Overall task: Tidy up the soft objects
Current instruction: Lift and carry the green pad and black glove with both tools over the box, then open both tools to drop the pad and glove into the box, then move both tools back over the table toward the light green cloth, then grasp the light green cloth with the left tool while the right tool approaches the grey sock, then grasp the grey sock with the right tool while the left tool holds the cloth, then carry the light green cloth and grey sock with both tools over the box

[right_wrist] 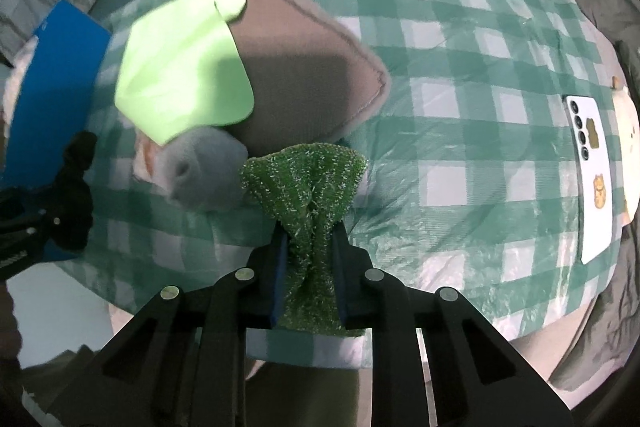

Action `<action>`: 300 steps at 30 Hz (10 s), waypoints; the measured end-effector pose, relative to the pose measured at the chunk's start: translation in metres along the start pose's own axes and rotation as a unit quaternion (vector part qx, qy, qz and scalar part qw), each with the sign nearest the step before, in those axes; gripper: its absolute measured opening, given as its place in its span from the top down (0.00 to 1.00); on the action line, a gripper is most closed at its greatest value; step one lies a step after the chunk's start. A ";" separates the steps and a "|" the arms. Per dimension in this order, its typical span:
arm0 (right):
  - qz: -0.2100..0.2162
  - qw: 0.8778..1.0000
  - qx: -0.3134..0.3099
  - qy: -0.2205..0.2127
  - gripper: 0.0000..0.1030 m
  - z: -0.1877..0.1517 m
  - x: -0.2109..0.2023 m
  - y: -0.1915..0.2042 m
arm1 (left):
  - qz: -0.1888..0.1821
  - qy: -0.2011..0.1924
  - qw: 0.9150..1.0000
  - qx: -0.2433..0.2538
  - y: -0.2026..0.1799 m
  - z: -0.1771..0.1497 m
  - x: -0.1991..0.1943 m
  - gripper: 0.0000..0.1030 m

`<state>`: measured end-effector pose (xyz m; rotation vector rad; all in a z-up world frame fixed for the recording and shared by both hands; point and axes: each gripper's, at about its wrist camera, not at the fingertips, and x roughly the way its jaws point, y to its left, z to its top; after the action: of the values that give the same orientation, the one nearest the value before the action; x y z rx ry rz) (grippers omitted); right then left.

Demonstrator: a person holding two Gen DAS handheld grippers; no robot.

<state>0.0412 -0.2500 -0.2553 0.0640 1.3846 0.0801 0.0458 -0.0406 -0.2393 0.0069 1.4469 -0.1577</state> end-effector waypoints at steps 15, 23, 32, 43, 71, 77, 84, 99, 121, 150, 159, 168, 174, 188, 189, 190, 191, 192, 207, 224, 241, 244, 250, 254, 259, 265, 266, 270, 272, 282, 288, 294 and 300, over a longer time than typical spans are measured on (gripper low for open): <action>0.032 0.999 0.001 -0.043 0.83 0.000 -0.054 -0.011 | -0.008 -0.044 0.999 0.002 -0.004 0.007 -0.043 0.60; 0.050 0.997 -0.015 -0.060 0.83 0.017 -0.074 0.012 | -0.007 -0.063 0.998 -0.004 0.000 0.006 -0.067 0.60; 0.067 0.994 -0.043 -0.074 0.83 0.032 -0.090 0.036 | 0.000 -0.085 0.996 -0.016 0.008 0.006 -0.089 0.60; 0.089 0.989 -0.083 -0.087 0.83 0.052 -0.107 0.070 | 0.002 -0.105 0.993 -0.051 0.032 0.002 -0.110 0.60; 0.154 0.961 -0.216 -0.077 0.83 0.077 -0.109 0.203 | 0.025 -0.128 0.977 -0.170 0.121 -0.032 -0.137 0.60; 0.161 0.954 -0.243 -0.068 0.83 0.075 -0.100 0.235 | 0.035 -0.129 0.974 -0.181 0.136 -0.040 -0.137 0.60; 0.169 0.950 -0.255 -0.054 0.83 0.074 -0.086 0.264 | 0.039 -0.126 0.972 -0.192 0.159 -0.045 -0.135 0.60; 0.174 0.944 -0.281 -0.006 0.83 0.060 -0.040 0.313 | 0.051 -0.088 0.976 -0.191 0.206 -0.050 -0.104 0.60; 0.153 0.948 -0.278 -0.013 0.46 0.058 -0.037 0.316 | 0.050 -0.089 0.975 -0.195 0.210 -0.054 -0.099 0.46; 0.142 0.964 -0.215 -0.060 0.37 0.075 -0.091 0.218 | 0.023 -0.123 0.982 -0.138 0.128 -0.031 -0.130 0.41; 0.124 0.974 -0.177 -0.065 0.36 0.081 -0.098 0.162 | 0.010 -0.123 0.987 -0.099 0.086 -0.009 -0.128 0.41; 0.108 0.982 -0.141 -0.069 0.36 0.083 -0.106 0.107 | 0.002 -0.122 0.991 -0.058 0.047 0.009 -0.124 0.36; 0.100 0.985 -0.118 -0.070 0.34 0.083 -0.107 0.076 | -0.006 -0.114 0.993 -0.038 0.024 0.018 -0.114 0.29; 0.075 0.993 -0.079 -0.054 0.33 0.076 -0.082 0.021 | -0.038 -0.069 0.996 -0.031 -0.008 0.045 -0.066 0.26; 0.075 0.993 -0.077 -0.052 0.33 0.077 -0.081 0.018 | -0.036 -0.066 0.997 -0.028 -0.011 0.047 -0.062 0.26; 0.075 0.993 -0.076 -0.050 0.33 0.077 -0.078 0.015 | -0.037 -0.065 0.997 -0.024 -0.012 0.048 -0.059 0.25; 0.073 0.993 -0.075 -0.048 0.33 0.076 -0.076 0.012 | -0.037 -0.062 0.997 -0.020 -0.015 0.050 -0.055 0.22; 0.072 0.994 -0.074 -0.046 0.33 0.077 -0.074 0.010 | -0.034 -0.060 0.997 -0.018 -0.016 0.051 -0.051 0.22; 0.059 0.996 -0.069 -0.021 0.33 0.081 -0.034 -0.010 | -0.054 -0.011 0.997 -0.056 -0.024 0.071 0.018 0.17; 0.052 0.996 -0.068 -0.004 0.33 0.079 -0.019 -0.017 | -0.083 -0.007 0.990 -0.113 -0.013 0.087 0.045 0.40; 0.061 0.996 -0.070 0.005 0.33 0.064 -0.011 -0.003 | -0.077 -0.050 0.993 -0.081 -0.022 0.076 0.012 0.91; 0.067 0.995 -0.075 0.006 0.33 0.061 -0.012 0.002 | -0.076 -0.059 0.992 -0.081 -0.020 0.071 0.003 0.91; 0.082 0.992 -0.093 0.007 0.31 0.055 -0.011 0.018 | -0.069 -0.068 0.992 -0.082 -0.013 0.058 -0.013 0.91; 0.091 0.990 -0.106 0.013 0.31 0.051 -0.004 0.031 | -0.062 -0.070 0.992 -0.082 -0.007 0.047 -0.018 0.91; 0.093 0.987 -0.128 0.026 0.31 0.045 0.009 0.049 | -0.054 -0.068 0.993 -0.083 0.001 0.033 -0.022 0.91; 0.066 0.984 -0.163 0.035 0.31 0.035 0.028 0.065 | -0.052 -0.064 0.993 -0.084 0.009 0.018 -0.024 0.91; 0.065 0.983 -0.169 0.035 0.31 0.033 0.030 0.067 | -0.051 -0.063 0.993 -0.084 0.010 0.017 -0.024 0.91; 0.045 0.978 -0.199 0.031 0.40 0.025 0.037 0.075 | -0.049 -0.058 0.994 -0.083 0.014 0.012 -0.023 0.91; 0.042 0.978 -0.203 0.037 0.60 0.023 0.042 0.077 | -0.049 -0.058 0.994 -0.083 0.014 0.010 -0.023 0.91; 0.057 0.980 -0.188 0.026 0.80 0.019 0.027 0.067 | -0.047 -0.061 0.994 -0.073 0.018 0.003 -0.029 0.91; 0.070 0.982 -0.177 0.012 0.81 0.019 0.004 0.064 | -0.040 -0.072 0.995 -0.057 0.015 0.001 -0.040 0.91; 0.079 0.983 -0.169 -0.004 0.81 0.017 -0.024 0.059 | -0.032 -0.083 0.995 -0.040 0.011 -0.005 -0.052 0.91; 0.085 0.983 -0.164 -0.018 0.81 0.021 -0.045 0.065 | -0.031 -0.101 0.994 -0.039 0.013 -0.008 -0.071 0.91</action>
<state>0.0527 -0.1898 -0.2010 -0.0913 1.3131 0.4458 0.0311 -0.0196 -0.1717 -0.1160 1.2507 -0.1477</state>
